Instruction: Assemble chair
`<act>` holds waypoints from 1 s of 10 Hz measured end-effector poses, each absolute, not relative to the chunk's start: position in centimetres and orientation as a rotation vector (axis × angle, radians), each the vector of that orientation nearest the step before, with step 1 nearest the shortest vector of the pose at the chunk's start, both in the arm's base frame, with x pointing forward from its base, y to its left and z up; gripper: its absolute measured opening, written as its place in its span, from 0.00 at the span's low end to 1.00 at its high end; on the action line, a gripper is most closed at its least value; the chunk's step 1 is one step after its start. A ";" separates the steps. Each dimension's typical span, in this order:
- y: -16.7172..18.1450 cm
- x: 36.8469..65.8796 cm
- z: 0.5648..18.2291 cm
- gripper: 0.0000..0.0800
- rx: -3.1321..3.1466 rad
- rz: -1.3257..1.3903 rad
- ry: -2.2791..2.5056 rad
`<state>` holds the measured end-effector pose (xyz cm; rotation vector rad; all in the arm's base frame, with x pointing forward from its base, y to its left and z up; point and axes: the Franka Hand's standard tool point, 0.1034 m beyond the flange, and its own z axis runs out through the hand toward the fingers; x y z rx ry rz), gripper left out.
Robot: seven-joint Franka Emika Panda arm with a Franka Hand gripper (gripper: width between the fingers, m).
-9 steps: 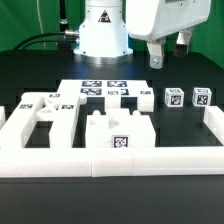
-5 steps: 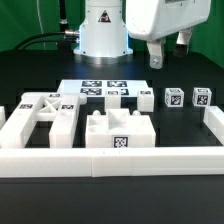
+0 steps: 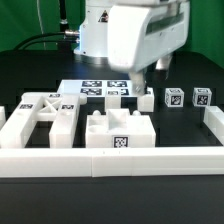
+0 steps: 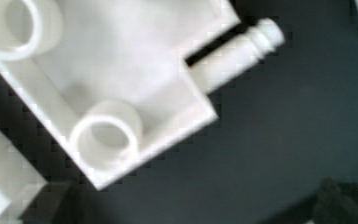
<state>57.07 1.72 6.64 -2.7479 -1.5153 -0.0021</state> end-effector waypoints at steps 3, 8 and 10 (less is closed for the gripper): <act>1.1 57.3 6.0 0.81 -2.778 -0.004 -1.449; 1.8 57.2 5.4 0.81 -2.998 0.007 -0.875; 1.7 57.7 5.0 0.81 -3.033 0.003 -0.694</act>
Offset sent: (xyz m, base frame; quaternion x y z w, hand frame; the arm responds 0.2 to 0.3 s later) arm 0.0000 0.0000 0.0000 0.0000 0.0000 0.1938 0.9810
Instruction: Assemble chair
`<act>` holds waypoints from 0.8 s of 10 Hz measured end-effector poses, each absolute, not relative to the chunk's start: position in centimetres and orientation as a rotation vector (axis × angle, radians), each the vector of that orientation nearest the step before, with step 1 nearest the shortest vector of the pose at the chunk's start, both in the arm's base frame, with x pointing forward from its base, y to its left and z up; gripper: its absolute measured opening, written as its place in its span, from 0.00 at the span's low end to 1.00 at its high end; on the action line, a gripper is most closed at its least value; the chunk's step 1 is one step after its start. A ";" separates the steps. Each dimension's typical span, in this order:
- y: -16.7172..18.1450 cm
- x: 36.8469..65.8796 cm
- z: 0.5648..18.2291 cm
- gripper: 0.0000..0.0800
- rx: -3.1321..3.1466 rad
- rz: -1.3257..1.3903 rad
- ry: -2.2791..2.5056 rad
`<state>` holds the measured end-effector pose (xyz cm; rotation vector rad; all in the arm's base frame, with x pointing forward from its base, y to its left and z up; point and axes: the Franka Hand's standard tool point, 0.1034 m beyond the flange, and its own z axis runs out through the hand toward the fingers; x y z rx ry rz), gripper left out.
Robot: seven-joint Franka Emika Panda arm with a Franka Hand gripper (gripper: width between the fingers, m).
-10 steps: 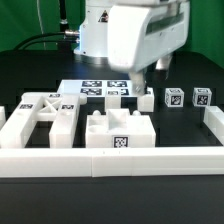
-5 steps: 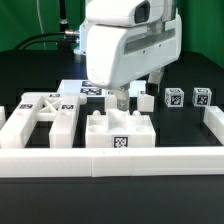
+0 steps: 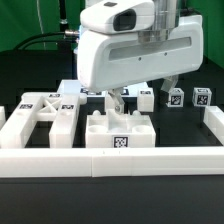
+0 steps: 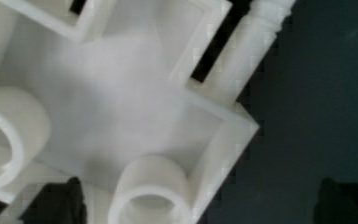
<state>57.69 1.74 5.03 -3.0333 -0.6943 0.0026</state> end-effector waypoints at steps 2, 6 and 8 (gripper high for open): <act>2.1 57.6 5.0 0.81 -3.058 0.004 -0.514; 2.4 57.7 4.1 0.81 -3.072 0.024 -0.112; 2.2 58.2 3.2 0.81 -3.073 0.030 -0.029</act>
Offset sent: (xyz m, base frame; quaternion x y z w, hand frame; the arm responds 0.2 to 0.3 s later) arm 0.0000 0.0000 0.0000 0.0000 0.0000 0.1938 0.9810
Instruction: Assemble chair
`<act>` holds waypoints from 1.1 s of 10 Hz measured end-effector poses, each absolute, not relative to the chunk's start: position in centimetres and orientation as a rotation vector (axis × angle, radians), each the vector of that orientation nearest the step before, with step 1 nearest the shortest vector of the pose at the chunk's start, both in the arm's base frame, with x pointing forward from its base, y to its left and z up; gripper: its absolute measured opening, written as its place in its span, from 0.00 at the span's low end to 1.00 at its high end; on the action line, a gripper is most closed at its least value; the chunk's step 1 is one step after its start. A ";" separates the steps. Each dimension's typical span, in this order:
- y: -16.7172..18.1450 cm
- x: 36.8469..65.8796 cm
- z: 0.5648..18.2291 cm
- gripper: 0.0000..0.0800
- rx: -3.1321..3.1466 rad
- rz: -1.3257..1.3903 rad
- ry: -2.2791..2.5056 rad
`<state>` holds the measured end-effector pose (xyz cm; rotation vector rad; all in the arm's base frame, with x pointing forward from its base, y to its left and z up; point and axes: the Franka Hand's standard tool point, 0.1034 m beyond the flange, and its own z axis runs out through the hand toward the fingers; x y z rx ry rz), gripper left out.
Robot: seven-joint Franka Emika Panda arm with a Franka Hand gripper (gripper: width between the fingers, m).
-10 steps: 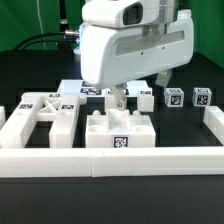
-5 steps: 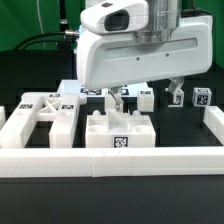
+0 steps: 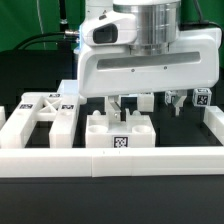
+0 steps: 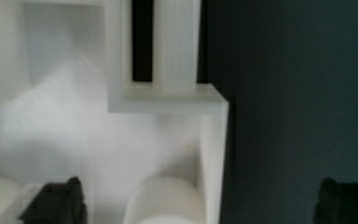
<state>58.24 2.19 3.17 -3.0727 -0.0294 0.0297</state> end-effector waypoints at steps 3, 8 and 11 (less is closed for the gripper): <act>1.8 57.9 1.2 0.81 -3.074 0.020 -0.058; 1.9 57.7 0.8 0.45 -3.074 0.017 -0.064; 1.9 57.7 0.8 0.07 -3.073 0.017 -0.067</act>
Offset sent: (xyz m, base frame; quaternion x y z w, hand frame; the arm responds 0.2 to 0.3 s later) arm -0.0059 -0.0050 -0.0289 -0.0046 0.0299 0.0059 0.9995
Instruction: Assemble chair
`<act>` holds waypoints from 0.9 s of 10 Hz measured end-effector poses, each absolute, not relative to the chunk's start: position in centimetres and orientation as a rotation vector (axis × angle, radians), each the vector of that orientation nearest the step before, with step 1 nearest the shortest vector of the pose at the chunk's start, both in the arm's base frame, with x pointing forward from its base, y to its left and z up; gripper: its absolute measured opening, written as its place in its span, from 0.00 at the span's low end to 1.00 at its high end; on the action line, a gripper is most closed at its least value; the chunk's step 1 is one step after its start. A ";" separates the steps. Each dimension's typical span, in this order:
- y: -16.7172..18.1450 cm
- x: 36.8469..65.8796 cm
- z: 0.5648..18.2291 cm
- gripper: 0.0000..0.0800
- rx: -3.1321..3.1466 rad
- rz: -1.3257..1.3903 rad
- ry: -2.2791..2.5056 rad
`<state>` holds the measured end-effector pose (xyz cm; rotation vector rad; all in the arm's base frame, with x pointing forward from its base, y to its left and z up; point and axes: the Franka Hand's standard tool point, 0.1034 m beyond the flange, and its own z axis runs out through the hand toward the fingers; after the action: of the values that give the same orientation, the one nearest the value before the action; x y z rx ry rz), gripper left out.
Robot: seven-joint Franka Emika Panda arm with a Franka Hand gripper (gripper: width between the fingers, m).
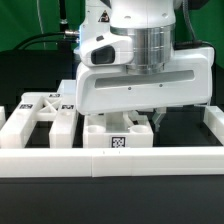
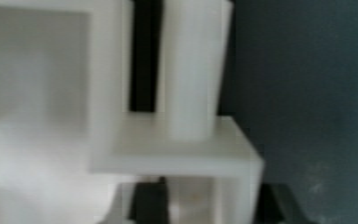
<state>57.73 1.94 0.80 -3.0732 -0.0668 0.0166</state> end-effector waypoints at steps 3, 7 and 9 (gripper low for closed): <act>1.9 57.8 0.9 0.04 -3.073 0.014 -0.068; 3.5 58.1 1.0 0.04 -3.069 0.012 -0.099; 5.5 59.1 0.9 0.04 -3.065 -0.004 -0.146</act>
Offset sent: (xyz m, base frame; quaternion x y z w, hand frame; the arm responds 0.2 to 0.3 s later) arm 0.0000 0.0000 0.0000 0.0000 0.0000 0.0000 1.0000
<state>59.06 5.48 0.91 -3.0652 -0.1458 -0.0039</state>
